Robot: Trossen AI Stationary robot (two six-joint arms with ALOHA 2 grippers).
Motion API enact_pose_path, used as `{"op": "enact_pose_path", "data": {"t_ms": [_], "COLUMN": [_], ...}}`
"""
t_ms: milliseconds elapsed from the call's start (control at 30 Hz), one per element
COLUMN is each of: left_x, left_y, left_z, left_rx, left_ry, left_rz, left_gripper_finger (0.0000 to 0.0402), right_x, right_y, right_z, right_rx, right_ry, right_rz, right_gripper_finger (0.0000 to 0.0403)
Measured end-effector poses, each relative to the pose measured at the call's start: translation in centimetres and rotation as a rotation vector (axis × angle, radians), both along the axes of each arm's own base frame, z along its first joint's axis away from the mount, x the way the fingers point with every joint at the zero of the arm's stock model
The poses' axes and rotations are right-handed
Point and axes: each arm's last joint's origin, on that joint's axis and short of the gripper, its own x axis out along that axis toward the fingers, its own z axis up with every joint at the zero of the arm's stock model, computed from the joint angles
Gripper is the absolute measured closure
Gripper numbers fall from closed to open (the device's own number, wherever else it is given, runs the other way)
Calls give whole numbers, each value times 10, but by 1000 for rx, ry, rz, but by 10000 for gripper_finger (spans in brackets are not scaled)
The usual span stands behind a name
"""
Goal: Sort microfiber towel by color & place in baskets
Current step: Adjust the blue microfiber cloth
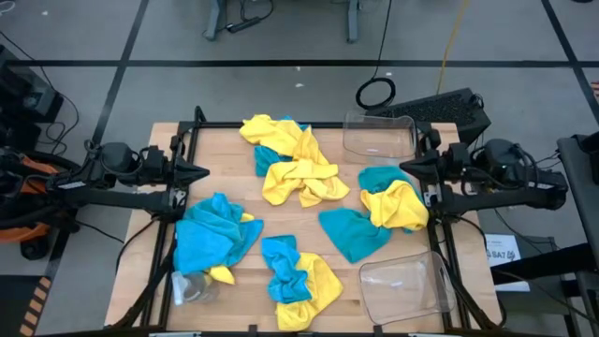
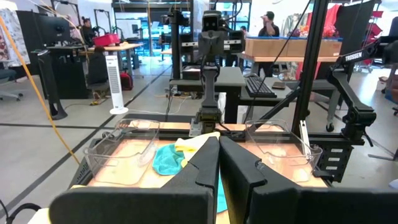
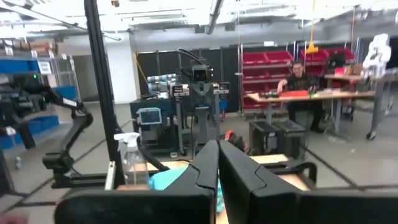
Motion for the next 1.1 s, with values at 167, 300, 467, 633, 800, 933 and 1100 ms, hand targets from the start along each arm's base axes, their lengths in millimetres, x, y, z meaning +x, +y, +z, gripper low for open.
{"op": "enact_pose_path", "data": {"t_ms": [167,300,467,633,800,933,1100], "left_x": [0,0,0,0,0,0,2], "left_y": [0,0,0,0,0,0,0], "left_z": [0,0,0,0,1,5,6], "left_rx": [0,0,0,0,0,7,11], "left_ry": [1,1,1,2,-6,-50,-64], "left_rz": [0,0,0,0,0,1,1], "left_gripper_finger": [381,381,381,381,381,381,381], "right_x": [13,29,50,65,80,90,103], "right_y": [0,0,0,0,0,0,0], "right_z": [-5,-9,-16,-25,-34,-41,-53], "right_rx": [22,70,100,97,95,55,8], "right_ry": [56,104,165,230,295,338,416], "right_rz": [3,8,8,5,2,-1,0], "right_gripper_finger": [397,397,397,397,397,397,397]}}
